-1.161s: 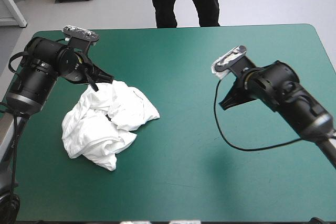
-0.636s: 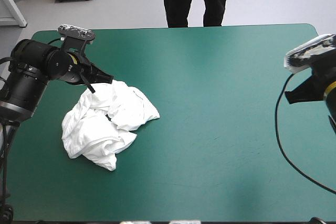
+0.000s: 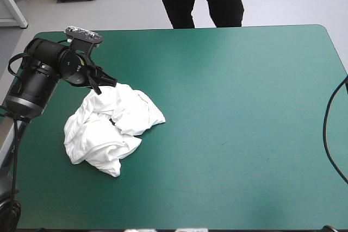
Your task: Fold the cloth
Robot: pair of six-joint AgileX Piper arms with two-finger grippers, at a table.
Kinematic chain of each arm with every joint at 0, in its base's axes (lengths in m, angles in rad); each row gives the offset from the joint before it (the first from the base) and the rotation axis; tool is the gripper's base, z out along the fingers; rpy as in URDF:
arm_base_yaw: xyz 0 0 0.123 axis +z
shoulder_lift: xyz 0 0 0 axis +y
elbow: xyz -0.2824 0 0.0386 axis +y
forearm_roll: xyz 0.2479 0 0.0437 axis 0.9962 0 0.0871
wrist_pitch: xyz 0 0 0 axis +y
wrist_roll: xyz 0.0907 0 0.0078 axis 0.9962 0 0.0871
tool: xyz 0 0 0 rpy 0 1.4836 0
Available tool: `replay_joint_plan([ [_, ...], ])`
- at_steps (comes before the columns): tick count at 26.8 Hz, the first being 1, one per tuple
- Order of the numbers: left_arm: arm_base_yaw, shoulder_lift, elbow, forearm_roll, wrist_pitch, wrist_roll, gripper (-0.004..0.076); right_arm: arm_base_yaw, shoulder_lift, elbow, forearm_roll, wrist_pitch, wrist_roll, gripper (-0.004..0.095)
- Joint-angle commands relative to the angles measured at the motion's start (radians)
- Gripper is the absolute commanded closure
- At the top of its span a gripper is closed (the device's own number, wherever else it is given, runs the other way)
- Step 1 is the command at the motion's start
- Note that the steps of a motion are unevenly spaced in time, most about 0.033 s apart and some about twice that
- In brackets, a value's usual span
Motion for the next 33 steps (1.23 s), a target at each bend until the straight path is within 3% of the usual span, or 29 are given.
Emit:
replay_joint_plan([
  [1,0.001,0.002,-0.026,0.017,0.029,0.0,0.0386,-0.009,-0.006,-0.031,0.051,-0.002,0.002,0.0926],
  [7,0.061,0.18,-0.026,0.0,0.003,0.0,0.0381,-0.009,-0.006,-0.031,0.312,-0.002,-0.007,0.0925],
  [10,0.104,0.231,-0.026,-0.048,-0.013,0.006,0.035,-0.009,-0.006,-0.029,0.37,-0.002,-0.011,0.0925],
  [17,0.132,0.336,-0.026,-0.125,-0.046,0.054,0.0292,-0.009,-0.006,-0.029,0.393,-0.002,-0.014,0.0925],
  [28,0.129,0.525,-0.026,-0.206,-0.05,0.054,0.029,-0.009,-0.006,-0.029,0.391,-0.002,-0.026,0.0925],
  [31,0.129,0.554,-0.026,-0.224,-0.046,0.054,0.0356,-0.009,-0.006,-0.029,0.389,-0.002,-0.026,0.0925],
  [33,0.129,0.563,-0.026,-0.248,-0.041,0.054,0.0504,-0.009,-0.006,-0.029,0.389,-0.002,-0.021,0.0925],
])
